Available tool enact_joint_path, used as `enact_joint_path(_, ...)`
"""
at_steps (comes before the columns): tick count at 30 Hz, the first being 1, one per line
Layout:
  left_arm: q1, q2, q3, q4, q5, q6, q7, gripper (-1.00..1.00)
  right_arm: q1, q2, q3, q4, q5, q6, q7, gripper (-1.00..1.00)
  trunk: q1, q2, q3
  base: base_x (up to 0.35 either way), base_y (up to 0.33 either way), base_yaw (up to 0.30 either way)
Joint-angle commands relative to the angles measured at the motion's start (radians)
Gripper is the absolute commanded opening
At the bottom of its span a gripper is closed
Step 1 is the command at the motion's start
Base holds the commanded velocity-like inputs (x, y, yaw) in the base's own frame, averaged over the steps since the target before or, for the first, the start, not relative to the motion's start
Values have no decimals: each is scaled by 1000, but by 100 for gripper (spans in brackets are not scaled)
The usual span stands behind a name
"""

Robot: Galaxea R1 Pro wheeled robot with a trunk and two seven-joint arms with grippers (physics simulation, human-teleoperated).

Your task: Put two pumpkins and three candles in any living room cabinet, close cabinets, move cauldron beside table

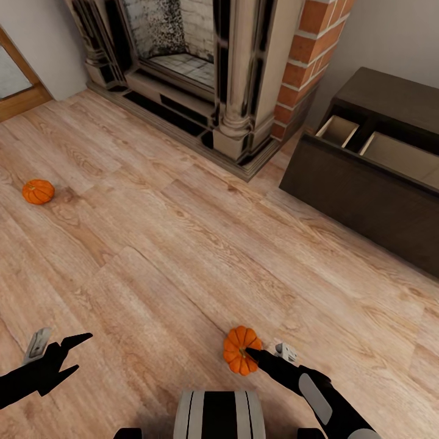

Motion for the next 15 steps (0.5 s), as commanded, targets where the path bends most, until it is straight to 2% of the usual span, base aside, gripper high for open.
enact_joint_path(1, -1, 0, 1, -1, 10, 4, 10, 100, 0, -1, 3, 0, -2, 2, -1, 100, 0, 0, -1, 0, 0, 0)
enact_joint_path(7, 0, 0, 1, -1, 10, 4, 10, 100, 0, 0, 5, -1, 5, 2, -1, 100, 0, 0, -4, 0, 0, 0)
enact_joint_path(9, 0, 0, 1, -1, 10, 4, 10, 100, 0, 0, 5, -1, 28, 2, -1, 100, 1, -1, -12, 0, 0, 0)
enact_joint_path(11, 0, 0, 1, -1, 10, 4, 10, 100, 0, 0, 4, 0, 70, 2, -2, 100, 2, -1, -16, 0, 0, 0)
enact_joint_path(15, 0, 0, 1, -1, 10, 4, 10, 100, 0, 0, 4, -1, 88, 2, -1, 100, 2, -1, -16, 0, 0, 0)
